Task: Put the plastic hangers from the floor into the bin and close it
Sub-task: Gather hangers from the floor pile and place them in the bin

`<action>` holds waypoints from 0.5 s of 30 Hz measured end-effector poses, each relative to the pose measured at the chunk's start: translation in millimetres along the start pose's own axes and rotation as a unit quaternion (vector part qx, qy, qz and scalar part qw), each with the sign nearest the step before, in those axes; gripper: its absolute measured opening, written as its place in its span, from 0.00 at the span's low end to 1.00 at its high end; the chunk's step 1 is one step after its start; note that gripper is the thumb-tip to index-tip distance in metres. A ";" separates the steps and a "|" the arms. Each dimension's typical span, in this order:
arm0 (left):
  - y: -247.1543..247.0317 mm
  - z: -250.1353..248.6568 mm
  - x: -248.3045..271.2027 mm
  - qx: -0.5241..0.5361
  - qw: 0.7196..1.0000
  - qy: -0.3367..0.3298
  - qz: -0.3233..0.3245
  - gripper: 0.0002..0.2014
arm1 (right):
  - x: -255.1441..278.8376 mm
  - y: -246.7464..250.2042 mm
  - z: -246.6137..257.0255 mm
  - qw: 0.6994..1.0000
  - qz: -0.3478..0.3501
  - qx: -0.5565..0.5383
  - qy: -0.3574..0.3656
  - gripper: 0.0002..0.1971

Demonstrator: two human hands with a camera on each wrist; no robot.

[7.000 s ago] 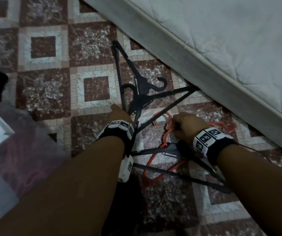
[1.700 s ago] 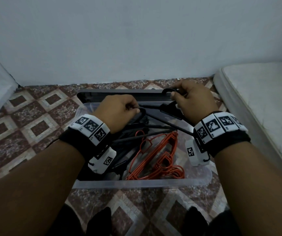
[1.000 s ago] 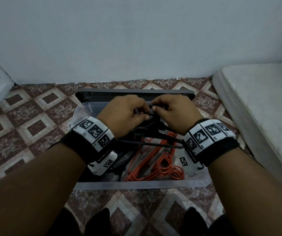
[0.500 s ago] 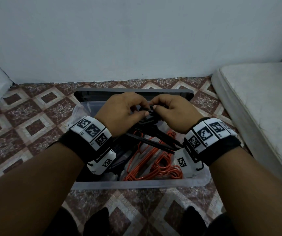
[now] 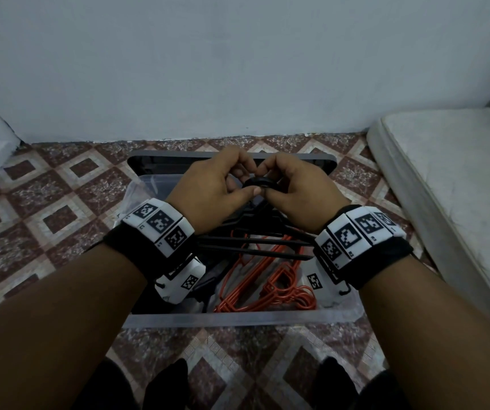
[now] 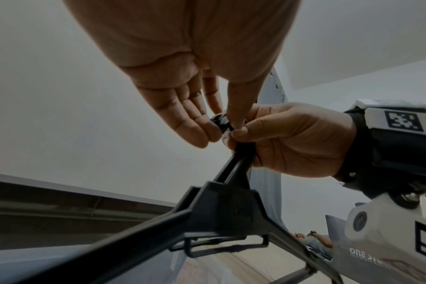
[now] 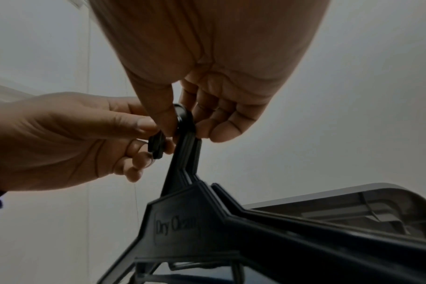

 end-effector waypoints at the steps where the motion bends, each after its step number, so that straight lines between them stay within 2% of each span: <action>1: -1.9 1.7 0.0 -0.002 1.000 0.003 0.014 0.14 | 0.2 0.2 0.4 1.000 -0.002 0.000 0.002 0.10; 6: -9.5 5.4 -0.1 -0.034 0.998 0.007 0.051 0.08 | 0.5 -4.1 -0.4 0.999 0.019 0.022 -0.015 0.15; 11: -19.0 2.5 1.2 0.006 0.997 0.005 0.073 0.07 | 2.2 -11.8 -3.2 0.995 0.075 -0.011 -0.058 0.20; 15: -24.3 4.9 0.2 0.032 0.995 0.018 0.088 0.07 | 2.2 -13.8 -7.6 0.993 0.081 -0.028 -0.083 0.20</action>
Point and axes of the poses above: each hand's wrist, its own x-axis away from the middle knuckle, its own y-axis out of the back of the hand, z = x × y, the point moved 7 cm from there along -x, towards the middle knuckle, and after that the axes turned 13 degrees about -x, right-handed, at the moved point
